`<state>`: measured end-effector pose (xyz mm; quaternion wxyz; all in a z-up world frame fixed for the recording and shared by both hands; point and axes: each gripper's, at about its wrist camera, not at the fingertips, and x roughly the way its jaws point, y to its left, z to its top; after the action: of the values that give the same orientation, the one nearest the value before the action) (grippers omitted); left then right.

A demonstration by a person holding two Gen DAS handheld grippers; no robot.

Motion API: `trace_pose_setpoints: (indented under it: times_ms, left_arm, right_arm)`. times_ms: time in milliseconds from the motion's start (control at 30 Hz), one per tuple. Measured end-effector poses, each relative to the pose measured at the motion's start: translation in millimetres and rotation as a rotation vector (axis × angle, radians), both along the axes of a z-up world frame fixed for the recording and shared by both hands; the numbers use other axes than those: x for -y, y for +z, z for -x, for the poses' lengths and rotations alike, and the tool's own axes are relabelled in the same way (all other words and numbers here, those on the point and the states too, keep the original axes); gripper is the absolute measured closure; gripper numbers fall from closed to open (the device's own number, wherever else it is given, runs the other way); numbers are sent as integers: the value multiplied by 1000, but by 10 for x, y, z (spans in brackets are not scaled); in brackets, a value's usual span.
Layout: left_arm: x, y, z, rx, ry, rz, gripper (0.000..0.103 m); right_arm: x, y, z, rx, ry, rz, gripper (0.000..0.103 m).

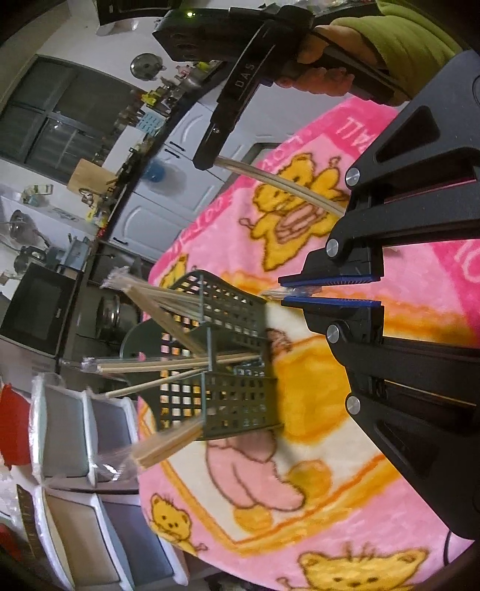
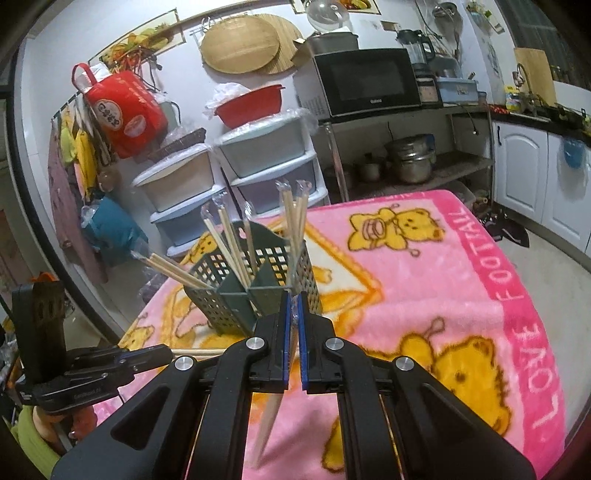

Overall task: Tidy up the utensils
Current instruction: 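Lift the left tool's chopsticks over the green holder while the right tool carries its pair there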

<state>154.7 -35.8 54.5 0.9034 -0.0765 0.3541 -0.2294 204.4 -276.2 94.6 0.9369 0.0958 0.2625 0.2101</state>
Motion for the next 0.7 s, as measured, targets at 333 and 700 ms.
trace_pose_setpoints:
  times_ms: [333,700]
  left_arm:
    - [-44,211,-1,57,13,23,100]
    - [-67,411,27,111,21,38,100]
  right_arm:
    - [-74,166,32,47,12,8,99]
    - [-192,347,42,93,38,4,99]
